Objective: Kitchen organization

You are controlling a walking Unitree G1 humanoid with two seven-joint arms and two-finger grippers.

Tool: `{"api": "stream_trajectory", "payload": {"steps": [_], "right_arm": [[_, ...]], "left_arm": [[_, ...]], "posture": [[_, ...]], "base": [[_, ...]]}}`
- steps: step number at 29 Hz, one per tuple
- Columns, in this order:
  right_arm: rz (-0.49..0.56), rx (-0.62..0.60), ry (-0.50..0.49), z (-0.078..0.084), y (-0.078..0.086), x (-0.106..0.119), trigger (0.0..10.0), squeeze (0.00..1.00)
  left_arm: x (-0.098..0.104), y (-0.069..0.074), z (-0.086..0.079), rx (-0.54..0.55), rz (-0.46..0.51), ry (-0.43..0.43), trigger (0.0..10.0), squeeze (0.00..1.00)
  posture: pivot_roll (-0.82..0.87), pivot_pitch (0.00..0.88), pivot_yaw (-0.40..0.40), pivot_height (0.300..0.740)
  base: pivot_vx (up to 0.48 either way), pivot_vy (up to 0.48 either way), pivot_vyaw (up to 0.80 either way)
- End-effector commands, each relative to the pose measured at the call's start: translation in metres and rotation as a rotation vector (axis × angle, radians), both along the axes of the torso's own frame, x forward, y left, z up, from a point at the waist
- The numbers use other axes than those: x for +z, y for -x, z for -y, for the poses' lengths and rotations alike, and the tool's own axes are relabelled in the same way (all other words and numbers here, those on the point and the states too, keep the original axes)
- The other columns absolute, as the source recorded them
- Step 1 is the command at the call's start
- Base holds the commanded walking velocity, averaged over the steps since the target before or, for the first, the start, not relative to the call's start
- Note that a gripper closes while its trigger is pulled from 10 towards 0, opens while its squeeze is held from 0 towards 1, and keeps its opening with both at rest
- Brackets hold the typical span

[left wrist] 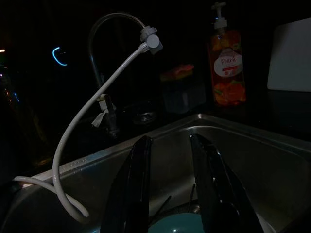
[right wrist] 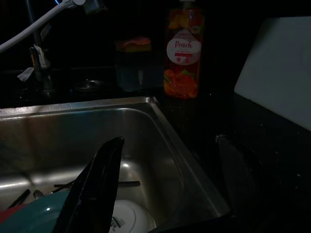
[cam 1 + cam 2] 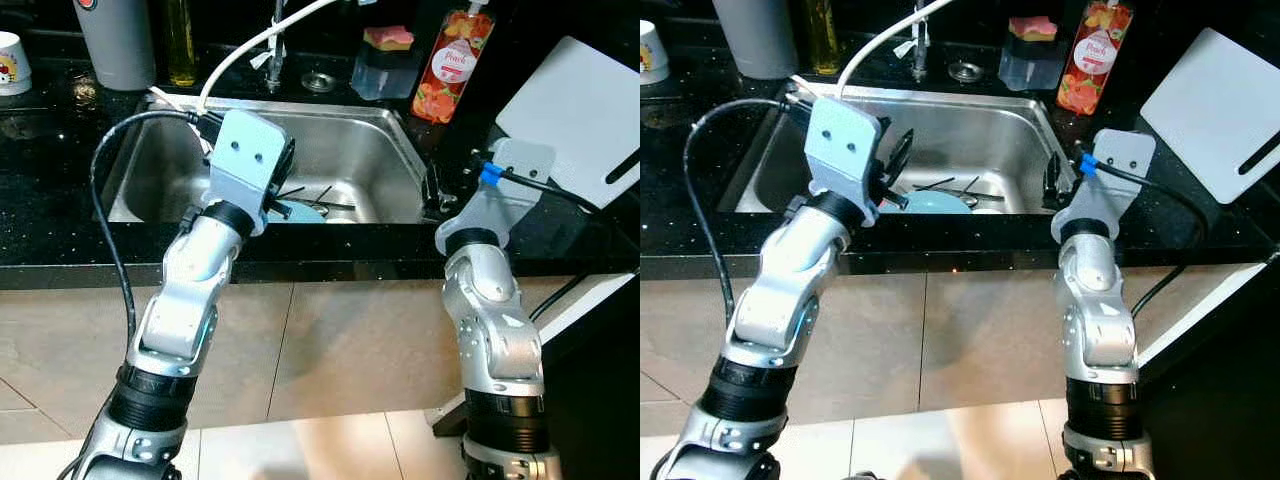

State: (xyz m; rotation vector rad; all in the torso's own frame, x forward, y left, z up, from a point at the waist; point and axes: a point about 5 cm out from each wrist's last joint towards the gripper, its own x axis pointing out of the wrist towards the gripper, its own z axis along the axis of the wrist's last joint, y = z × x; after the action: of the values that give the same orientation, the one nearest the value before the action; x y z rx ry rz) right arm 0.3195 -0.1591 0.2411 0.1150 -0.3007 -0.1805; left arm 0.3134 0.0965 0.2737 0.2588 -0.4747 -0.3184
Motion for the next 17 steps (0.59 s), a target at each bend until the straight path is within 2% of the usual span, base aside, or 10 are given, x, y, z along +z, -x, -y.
{"api": "stream_trajectory", "payload": {"steps": [1, 7, 17], "right_arm": [[-0.029, -0.02, -0.025, 0.0051, -0.0002, -0.0061, 10.0, 0.0], [-0.025, -0.015, -0.038, 0.0045, -0.0023, -0.0048, 10.0, 0.0], [0.005, -0.017, -0.105, 0.0072, -0.0016, 0.0, 10.0, 0.0]], "left_arm": [[-0.0023, -0.0013, 0.0031, -0.013, -0.024, 0.009, 10.0, 0.0], [-0.0013, -0.0029, 0.0045, -0.026, -0.052, 0.044, 10.0, 0.0], [0.0034, -0.0062, 0.0073, -0.037, -0.056, 0.043, 10.0, 0.0]], "posture": [[0.21, 0.068, -0.11, 0.74], [0.21, 0.066, -0.11, 0.74], [0.21, 0.057, -0.102, 0.74]], "base": [[0.0, 0.0, 0.0], [0.0, 0.0, 0.0], [0.0, 0.0, 0.0]]}}
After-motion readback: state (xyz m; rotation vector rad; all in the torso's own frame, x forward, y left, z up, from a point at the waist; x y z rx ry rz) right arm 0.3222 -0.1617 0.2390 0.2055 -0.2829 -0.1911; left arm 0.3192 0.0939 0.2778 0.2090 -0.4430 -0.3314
